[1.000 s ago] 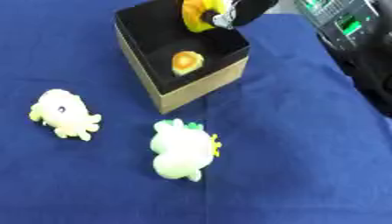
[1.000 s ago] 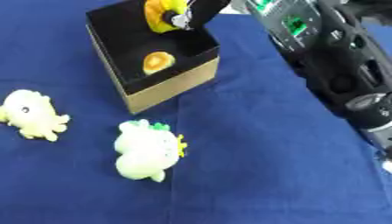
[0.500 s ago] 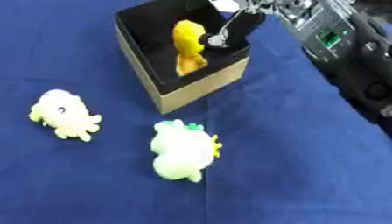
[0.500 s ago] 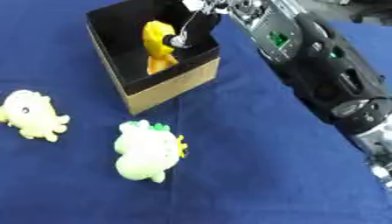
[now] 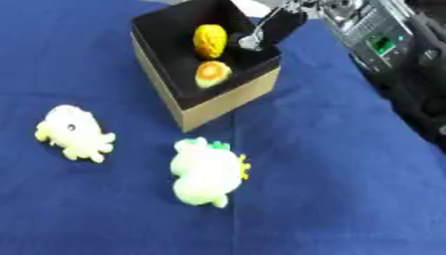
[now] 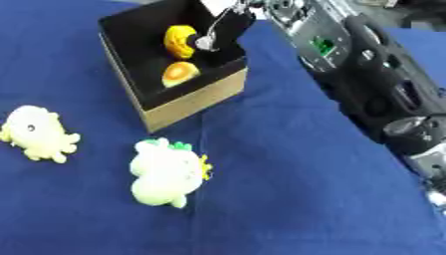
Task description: Pick up objects on the table and place them in the box.
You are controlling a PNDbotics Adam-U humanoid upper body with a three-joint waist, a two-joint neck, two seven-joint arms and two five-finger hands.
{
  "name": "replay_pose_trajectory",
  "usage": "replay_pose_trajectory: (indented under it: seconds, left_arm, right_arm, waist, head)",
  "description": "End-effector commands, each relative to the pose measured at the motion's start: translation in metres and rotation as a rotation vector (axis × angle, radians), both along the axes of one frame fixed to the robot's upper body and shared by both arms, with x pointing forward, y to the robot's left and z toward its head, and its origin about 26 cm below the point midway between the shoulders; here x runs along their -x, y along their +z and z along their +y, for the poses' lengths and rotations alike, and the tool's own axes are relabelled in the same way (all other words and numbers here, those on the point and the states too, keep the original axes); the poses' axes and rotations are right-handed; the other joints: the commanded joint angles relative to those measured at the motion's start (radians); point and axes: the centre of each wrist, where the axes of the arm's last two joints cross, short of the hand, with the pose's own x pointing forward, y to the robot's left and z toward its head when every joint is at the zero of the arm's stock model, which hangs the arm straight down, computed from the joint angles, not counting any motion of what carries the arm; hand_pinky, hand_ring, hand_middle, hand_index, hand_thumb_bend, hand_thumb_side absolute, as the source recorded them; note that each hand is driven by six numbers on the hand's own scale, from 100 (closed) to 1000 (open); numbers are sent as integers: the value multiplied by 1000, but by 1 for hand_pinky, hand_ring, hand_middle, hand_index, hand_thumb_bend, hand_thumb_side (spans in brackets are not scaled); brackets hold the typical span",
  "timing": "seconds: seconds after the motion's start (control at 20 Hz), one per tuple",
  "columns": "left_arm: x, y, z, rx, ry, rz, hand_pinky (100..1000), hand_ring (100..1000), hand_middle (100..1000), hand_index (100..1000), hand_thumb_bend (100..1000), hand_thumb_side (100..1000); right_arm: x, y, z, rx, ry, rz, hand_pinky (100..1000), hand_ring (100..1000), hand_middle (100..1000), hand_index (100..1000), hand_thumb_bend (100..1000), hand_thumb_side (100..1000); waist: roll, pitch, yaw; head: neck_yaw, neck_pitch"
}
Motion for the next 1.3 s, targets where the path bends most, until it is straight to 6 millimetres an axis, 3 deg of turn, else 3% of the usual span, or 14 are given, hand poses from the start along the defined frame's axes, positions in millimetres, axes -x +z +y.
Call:
replay_pose_trajectory:
  seconds: [0.05, 0.2, 0.6, 0.9, 1.2, 1.25, 1.3]
  left_arm:
    - [3, 8, 3, -13, 8, -20, 755, 611, 613, 810, 338, 506]
    - [3, 8, 4, -8, 11, -17, 755, 612, 614, 810, 341, 505]
    - [3, 11, 6, -18, 34, -5, 755, 612, 615, 810, 343, 504]
    - [3, 18, 8, -61, 60, -7, 757, 614, 616, 812, 346, 503]
    - [4, 25, 12, -157, 107, 12, 760, 616, 619, 814, 348, 505]
    - [4, 27, 14, -182, 122, 16, 762, 617, 620, 815, 349, 505]
    - [5, 29, 16, -214, 140, 22, 764, 621, 623, 818, 354, 503]
  right_arm:
    - [45, 24, -2, 16, 76, -74, 827, 828, 739, 778, 388, 100]
    - [78, 24, -4, 26, 130, -71, 825, 823, 734, 775, 344, 100]
    - [82, 9, -55, -154, 211, -155, 815, 811, 706, 754, 100, 159]
    - [82, -21, -92, -418, 185, -225, 809, 804, 687, 735, 100, 219]
    - [81, -65, -110, -619, 163, -267, 803, 803, 683, 731, 100, 275]
    - [82, -73, -112, -646, 146, -263, 801, 803, 684, 728, 100, 197]
    - [82, -81, -113, -672, 125, -256, 800, 803, 681, 726, 123, 210]
  waist:
    - [13, -30, -9]
    - [23, -40, -28]
    - [51, -51, -91]
    - [72, -44, -129]
    - [89, -35, -152]
    - [92, -35, -156]
    - [94, -34, -160]
  head:
    - [16, 10]
    - [33, 21]
    - [89, 39]
    - [132, 37]
    - [166, 39]
    - [171, 39]
    - [175, 40]
